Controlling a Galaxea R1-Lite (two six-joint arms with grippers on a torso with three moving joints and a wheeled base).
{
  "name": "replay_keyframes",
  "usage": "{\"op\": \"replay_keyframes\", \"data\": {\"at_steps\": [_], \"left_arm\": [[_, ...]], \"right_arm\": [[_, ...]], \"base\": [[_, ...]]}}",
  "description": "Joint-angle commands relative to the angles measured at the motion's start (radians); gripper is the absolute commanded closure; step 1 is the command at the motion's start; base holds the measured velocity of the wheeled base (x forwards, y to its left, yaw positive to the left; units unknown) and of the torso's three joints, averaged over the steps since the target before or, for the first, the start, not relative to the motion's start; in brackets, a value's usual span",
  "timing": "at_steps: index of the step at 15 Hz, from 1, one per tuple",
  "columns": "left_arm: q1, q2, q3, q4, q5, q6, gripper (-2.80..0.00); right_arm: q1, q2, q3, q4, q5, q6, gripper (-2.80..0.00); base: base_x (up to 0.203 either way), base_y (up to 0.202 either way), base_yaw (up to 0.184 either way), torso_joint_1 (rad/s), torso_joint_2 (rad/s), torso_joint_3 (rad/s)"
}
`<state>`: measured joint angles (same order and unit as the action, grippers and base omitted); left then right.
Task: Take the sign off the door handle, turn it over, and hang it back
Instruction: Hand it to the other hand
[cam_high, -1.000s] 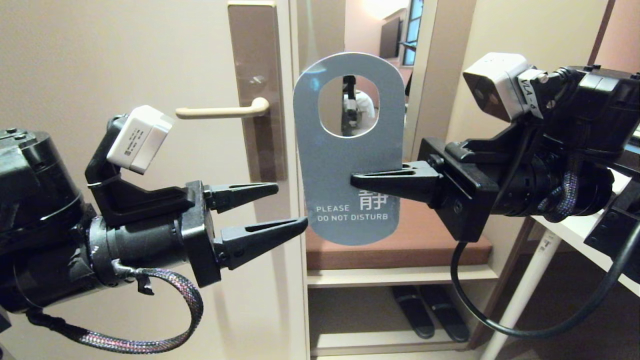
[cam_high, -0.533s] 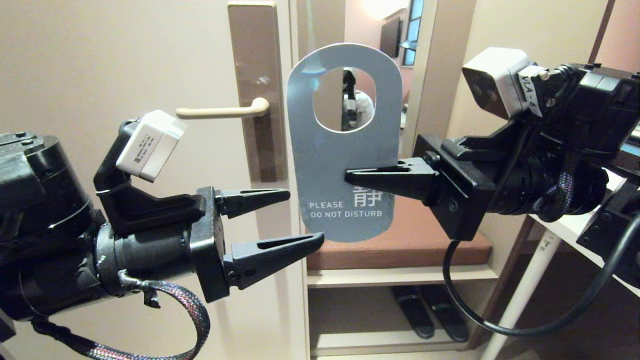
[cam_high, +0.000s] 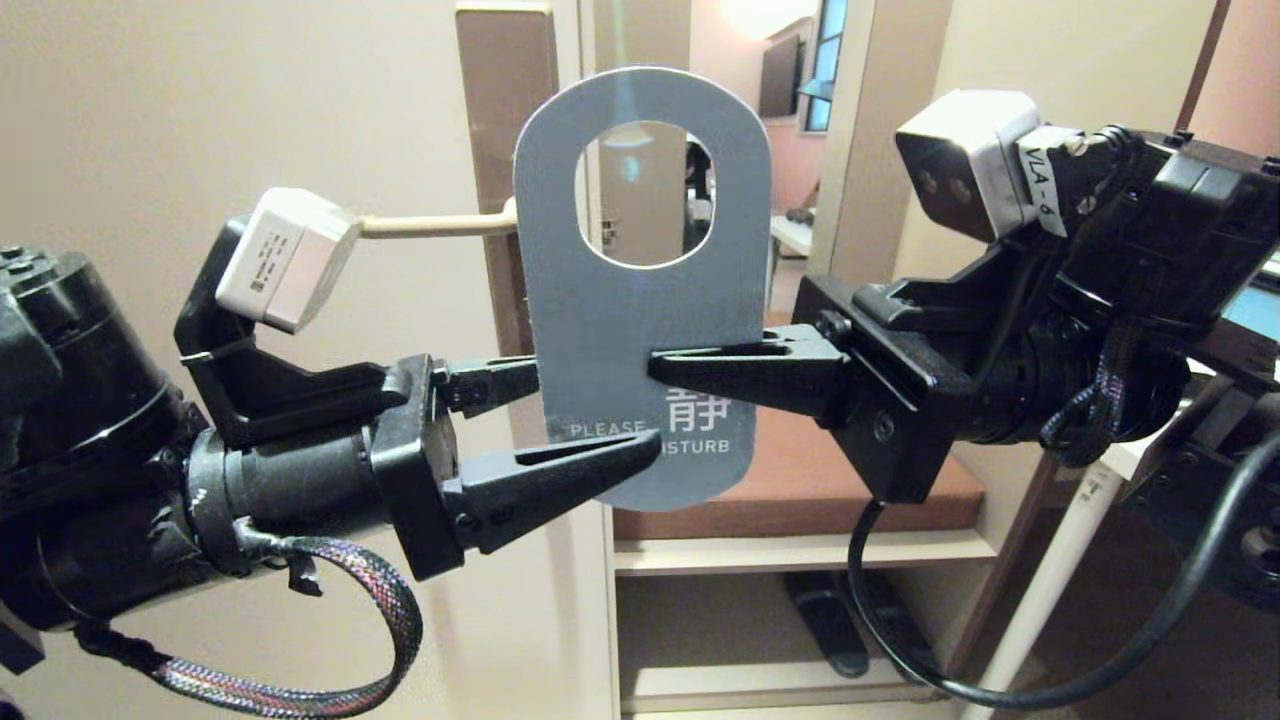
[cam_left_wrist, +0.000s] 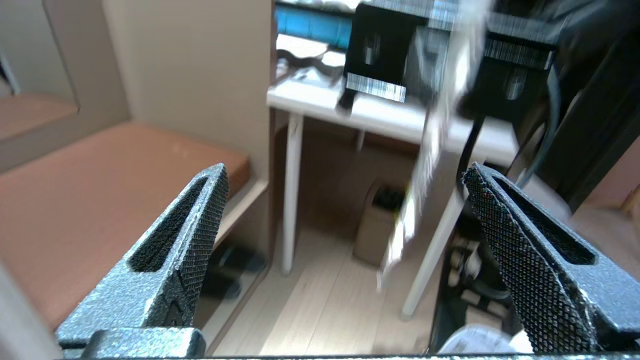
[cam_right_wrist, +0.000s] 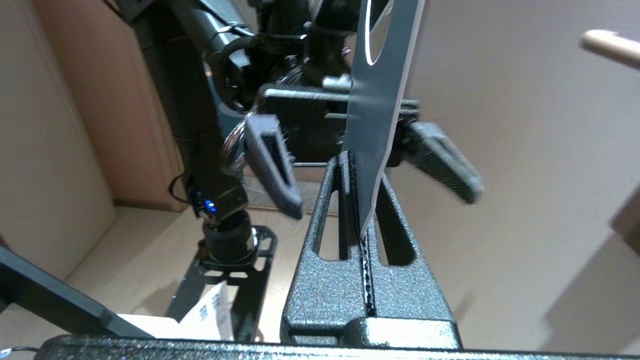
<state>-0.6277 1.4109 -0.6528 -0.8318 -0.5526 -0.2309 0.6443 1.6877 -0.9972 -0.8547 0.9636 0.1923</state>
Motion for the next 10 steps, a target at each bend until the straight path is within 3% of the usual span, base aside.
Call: {"op": "replay_keyframes", "data": {"at_steps": [1, 10], "left_arm": [[-0.001, 0.01, -0.001, -0.013, -0.004, -0.005, -2.8], [-0.089, 0.008, 0.033, -0.01, -0.003, -0.008, -2.8]], "right_arm": [[0.012, 0.009, 0.0, -0.004, 0.006, 0.001, 0.0], [0.041, 0.021, -0.004, -0.006, 0.004, 0.001, 0.0]], "base": [[0.0, 0.0, 0.0, 0.0, 0.0, 0.0], [0.0, 0.0, 0.0, 0.0, 0.0, 0.0]]}}
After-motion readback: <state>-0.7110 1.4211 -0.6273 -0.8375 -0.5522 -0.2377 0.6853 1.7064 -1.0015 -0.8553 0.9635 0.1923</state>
